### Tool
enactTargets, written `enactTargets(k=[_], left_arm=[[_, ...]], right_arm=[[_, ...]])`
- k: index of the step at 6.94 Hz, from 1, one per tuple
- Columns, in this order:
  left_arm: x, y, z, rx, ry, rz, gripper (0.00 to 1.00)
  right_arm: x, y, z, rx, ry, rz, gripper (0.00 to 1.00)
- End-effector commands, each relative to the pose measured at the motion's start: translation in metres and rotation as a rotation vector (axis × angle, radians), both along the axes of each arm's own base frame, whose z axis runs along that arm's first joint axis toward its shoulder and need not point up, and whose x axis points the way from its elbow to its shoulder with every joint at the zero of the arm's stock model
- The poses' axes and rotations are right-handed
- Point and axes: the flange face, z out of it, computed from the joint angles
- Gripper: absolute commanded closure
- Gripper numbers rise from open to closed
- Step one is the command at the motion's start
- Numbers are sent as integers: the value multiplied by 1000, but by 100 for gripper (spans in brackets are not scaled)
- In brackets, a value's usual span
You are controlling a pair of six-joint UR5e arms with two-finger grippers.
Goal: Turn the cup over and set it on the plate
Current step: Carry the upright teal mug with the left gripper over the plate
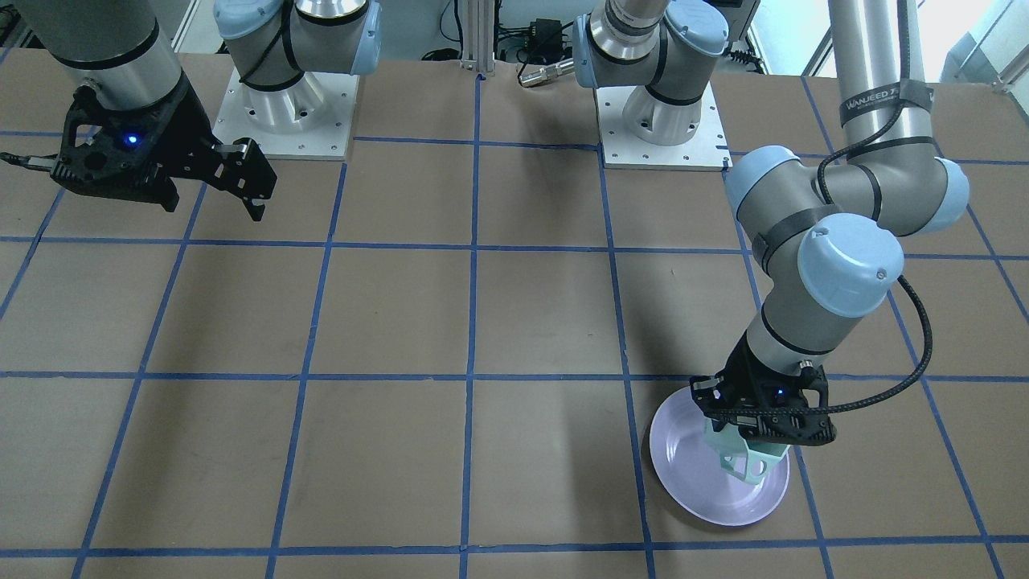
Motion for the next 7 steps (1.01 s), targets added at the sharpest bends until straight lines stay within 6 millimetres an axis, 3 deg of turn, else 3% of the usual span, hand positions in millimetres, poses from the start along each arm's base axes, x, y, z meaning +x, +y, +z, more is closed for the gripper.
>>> enactTargets(k=[1,6,7], left_arm=[[3,-1,-13,18,-17,5,100],[5,-10,-38,39,-28,13,100],[5,-9,-40,45,-25,19,67]], right_arm=[[0,0,0,0,0,0,0],[0,0,0,0,0,0,0],[0,0,0,0,0,0,0]])
